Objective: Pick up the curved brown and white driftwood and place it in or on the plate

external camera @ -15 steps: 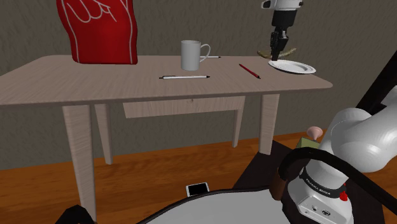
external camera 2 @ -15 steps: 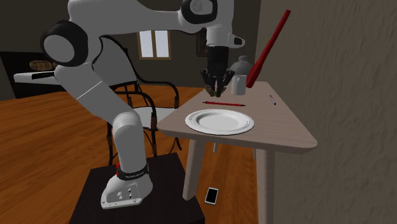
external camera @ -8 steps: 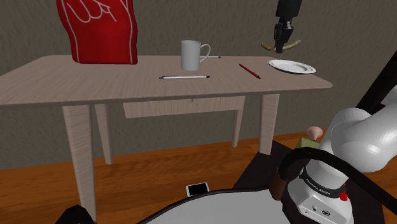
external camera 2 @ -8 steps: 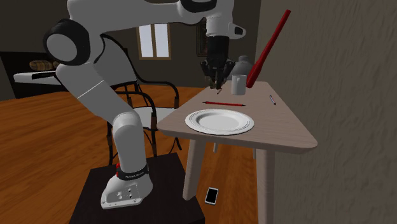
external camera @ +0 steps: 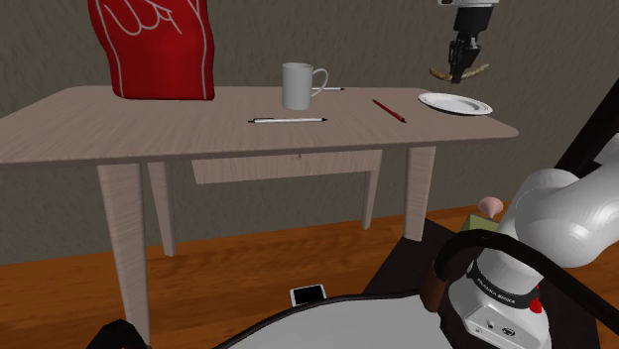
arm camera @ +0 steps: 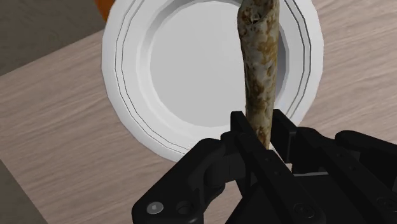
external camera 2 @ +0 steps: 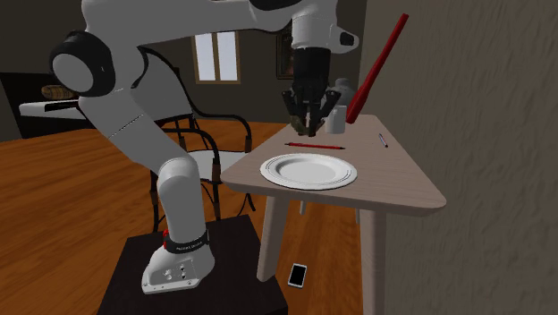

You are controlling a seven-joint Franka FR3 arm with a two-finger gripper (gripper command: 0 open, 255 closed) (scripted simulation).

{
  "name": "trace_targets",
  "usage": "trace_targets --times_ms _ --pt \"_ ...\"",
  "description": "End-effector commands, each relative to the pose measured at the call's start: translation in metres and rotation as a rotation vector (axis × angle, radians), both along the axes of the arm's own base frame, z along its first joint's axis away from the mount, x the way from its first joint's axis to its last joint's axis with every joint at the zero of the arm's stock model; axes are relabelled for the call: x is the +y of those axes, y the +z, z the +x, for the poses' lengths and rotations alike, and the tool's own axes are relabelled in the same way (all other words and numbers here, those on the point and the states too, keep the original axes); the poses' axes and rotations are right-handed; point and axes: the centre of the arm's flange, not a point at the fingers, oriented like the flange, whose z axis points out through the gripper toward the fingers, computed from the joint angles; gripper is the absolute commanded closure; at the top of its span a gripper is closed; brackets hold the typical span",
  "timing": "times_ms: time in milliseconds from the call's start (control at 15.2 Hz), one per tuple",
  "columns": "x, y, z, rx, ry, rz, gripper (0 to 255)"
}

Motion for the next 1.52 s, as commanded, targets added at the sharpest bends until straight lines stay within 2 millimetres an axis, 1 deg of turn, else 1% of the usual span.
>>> trace_targets --times_ms 0,726,1254,1320,1452 --pt "-0.028 -0.002 -0.011 0.000 0.001 0.000 255" --pt "-0.028 -0.062 -0.011 0.000 0.001 0.000 255" --pt "-0.028 -0.062 -0.011 0.000 0.001 0.000 255" --pt "-0.028 -0.062 -0.011 0.000 0.001 0.000 0" --pt "-0.028 -0.062 -0.011 0.000 0.001 0.000 0"
